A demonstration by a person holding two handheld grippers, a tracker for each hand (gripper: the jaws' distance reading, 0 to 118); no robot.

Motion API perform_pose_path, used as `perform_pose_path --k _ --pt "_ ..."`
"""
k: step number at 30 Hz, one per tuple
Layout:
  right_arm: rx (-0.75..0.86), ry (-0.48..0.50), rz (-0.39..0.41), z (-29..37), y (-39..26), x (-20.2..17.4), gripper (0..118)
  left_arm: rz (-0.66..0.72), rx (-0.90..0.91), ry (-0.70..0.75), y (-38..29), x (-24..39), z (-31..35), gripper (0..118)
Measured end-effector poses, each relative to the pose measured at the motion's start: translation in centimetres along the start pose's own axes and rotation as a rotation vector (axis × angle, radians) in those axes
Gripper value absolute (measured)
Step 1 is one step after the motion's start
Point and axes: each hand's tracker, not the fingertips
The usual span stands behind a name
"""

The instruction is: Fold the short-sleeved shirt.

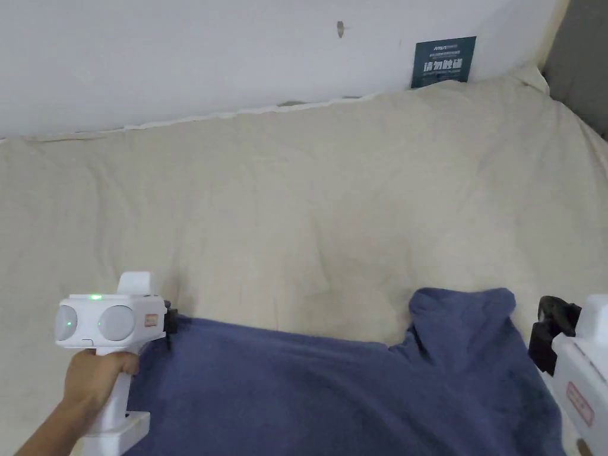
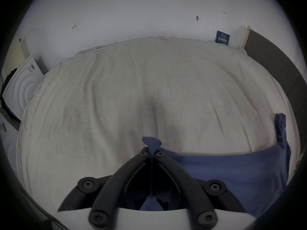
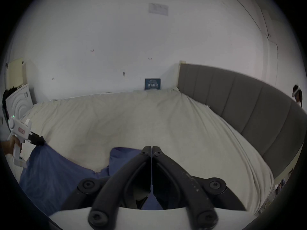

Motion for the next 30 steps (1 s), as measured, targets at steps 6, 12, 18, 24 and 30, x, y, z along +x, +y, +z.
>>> perform_pose_path --k 6,12,18,24,30 --pt "-0.239 -0.01 -0.064 -5.0 -0.6 2.7 103 0.041 0.085 -0.042 0.6 0.6 5.5 2" --pt "-0.444 -0.026 -0.019 -10.3 -4.0 2.9 93 0.051 0.147 -0.044 1.1 1.0 11.2 2" --pt "-0.445 -0.035 0.045 -9.6 -6.4 1.1 46 0.035 0.17 -0.032 0.5 1.4 13.9 2" --pt "-0.409 0.007 0.128 -8.1 -4.9 0.2 2 0.08 0.197 -0.01 -0.8 1.2 15.5 2" --pt "-0.122 0.016 0.166 -2.0 3.1 0.2 1 0.132 0.314 0.038 -0.8 0.0 20.3 2"
